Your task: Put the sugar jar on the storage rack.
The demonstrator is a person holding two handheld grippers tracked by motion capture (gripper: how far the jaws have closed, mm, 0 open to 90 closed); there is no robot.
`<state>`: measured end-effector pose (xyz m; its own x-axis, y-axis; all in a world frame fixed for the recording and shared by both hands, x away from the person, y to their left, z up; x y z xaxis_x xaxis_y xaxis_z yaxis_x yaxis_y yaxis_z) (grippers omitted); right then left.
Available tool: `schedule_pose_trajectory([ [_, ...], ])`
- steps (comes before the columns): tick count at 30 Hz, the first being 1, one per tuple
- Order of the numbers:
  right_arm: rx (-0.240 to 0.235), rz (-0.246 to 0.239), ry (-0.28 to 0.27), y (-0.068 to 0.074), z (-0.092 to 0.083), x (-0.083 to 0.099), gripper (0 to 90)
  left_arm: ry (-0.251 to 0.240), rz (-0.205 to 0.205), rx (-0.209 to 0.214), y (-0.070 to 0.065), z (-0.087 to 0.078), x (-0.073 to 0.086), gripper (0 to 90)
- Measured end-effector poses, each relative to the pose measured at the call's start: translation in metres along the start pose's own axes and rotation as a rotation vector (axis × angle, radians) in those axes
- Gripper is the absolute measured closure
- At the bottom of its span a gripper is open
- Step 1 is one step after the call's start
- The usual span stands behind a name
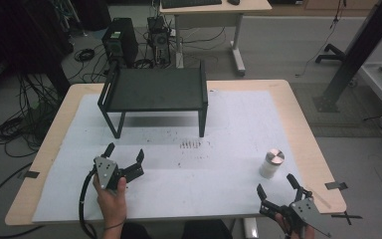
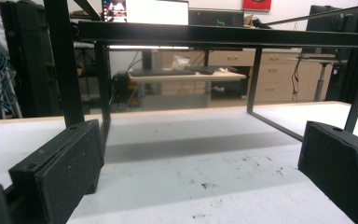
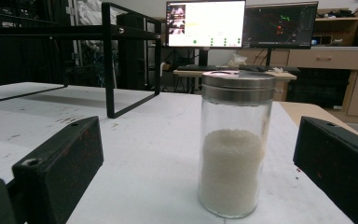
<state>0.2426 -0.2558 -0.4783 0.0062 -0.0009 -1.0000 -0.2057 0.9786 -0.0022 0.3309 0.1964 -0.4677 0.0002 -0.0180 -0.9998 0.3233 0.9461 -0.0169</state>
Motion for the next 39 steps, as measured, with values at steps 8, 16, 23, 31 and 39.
schedule_pose_trajectory([
  [8,0.008,-0.003,-0.004,-0.007,0.003,-0.002,1.6,0.0,0.0,0.0,0.0,0.0,0.0,0.4],
  [16,0.009,-0.006,0.001,-0.016,0.013,0.0,1.6,-0.001,0.0,-0.001,0.0,0.0,0.0,0.3],
  [23,0.009,0.004,0.01,-0.021,0.02,0.005,1.5,-0.001,0.0,-0.002,0.0,0.0,0.0,0.3],
  [31,0.004,0.012,0.009,-0.024,0.027,0.006,1.5,-0.001,0.0,-0.002,0.0,0.0,0.0,0.3],
  [39,-0.005,0.01,0.01,-0.023,0.035,0.006,1.6,-0.001,-0.001,-0.003,0.0,0.0,0.0,0.3],
])
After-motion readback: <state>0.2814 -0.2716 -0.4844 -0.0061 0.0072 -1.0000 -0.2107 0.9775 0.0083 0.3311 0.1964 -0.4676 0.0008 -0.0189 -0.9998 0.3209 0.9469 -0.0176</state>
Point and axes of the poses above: each handheld gripper's, and its own axes: z roughly forward along the jaws, x roughly out of its underside, y roughly to its left, the point moved 6 cm from there along z, roughly forward along the jaws, and after that the axes turned 6 degrees about x, right-handed, at the moved point
